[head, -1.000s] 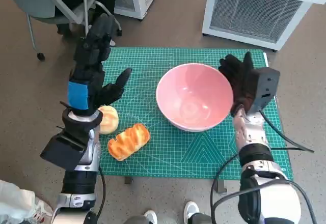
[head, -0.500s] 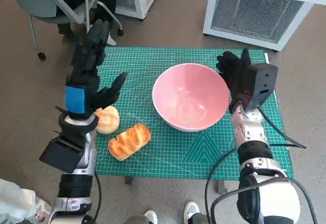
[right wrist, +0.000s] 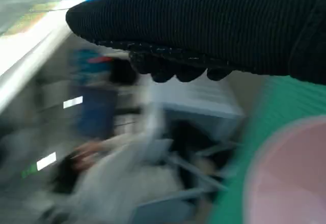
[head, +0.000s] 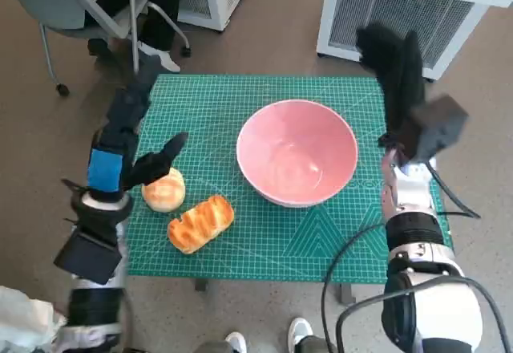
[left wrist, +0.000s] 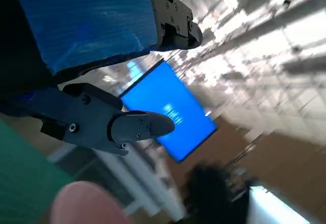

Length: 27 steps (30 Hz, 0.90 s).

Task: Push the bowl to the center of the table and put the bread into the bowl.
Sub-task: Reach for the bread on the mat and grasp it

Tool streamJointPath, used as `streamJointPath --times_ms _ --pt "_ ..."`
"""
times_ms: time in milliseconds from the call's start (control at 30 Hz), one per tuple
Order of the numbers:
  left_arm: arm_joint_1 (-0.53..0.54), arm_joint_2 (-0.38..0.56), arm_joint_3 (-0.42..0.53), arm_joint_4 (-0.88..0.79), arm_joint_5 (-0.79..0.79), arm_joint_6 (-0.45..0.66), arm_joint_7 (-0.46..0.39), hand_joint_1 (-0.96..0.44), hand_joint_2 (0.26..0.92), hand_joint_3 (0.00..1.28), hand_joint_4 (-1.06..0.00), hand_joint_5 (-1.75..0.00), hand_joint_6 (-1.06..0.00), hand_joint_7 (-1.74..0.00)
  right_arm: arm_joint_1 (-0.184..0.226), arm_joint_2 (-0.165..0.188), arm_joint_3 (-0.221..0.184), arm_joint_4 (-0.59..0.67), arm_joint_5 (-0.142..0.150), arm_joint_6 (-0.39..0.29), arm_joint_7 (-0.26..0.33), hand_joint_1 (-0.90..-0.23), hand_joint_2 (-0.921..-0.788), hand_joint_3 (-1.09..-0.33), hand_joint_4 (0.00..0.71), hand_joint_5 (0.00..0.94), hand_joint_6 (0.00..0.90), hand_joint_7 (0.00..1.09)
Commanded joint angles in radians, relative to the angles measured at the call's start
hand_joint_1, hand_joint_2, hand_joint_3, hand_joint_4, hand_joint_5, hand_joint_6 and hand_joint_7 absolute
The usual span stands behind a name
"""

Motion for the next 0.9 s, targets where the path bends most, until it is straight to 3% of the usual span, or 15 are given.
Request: streamJointPath --times_ms 33,200,433,633,900 --pt "0.075 0.074 -0.006 -0.127 0.058 0.131 -0.046 -0.43 0.921 0.33 -0.29 -0.01 -0.25 -0.13 0.067 0.008 0.011 -0.088 0.065 -0.129 0.122 -0.565 -0.921 -0.787 0.263 0.015 0.310 0.03" --pt "0.151 0.143 -0.015 -0.268 0.109 0.295 -0.112 -0.45 0.921 0.32 -0.29 0.00 -0.25 -0.12 0.113 0.005 0.042 -0.194 0.108 -0.237 0.202 -0.558 -0.921 -0.769 0.271 0.014 0.317 0.04" --pt "0.226 0.215 -0.032 -0.418 0.162 0.484 -0.208 -0.48 0.921 0.29 -0.29 0.00 -0.30 -0.11 0.169 -0.012 0.081 -0.300 0.135 -0.289 0.252 -0.559 -0.921 -0.762 0.277 0.012 0.316 0.03" --pt "0.277 0.277 -0.087 -0.529 0.248 0.637 -0.305 -0.51 0.921 0.29 -0.29 0.00 -0.32 -0.11 0.210 -0.022 0.098 -0.369 0.105 -0.307 0.228 -0.567 -0.921 -0.756 0.279 0.010 0.313 0.03" --pt "0.292 0.302 -0.166 -0.606 0.358 0.772 -0.372 -0.56 0.921 0.31 -0.27 0.00 -0.32 -0.09 0.233 -0.021 0.113 -0.407 0.086 -0.308 0.207 -0.574 -0.921 -0.754 0.279 0.008 0.312 0.03"
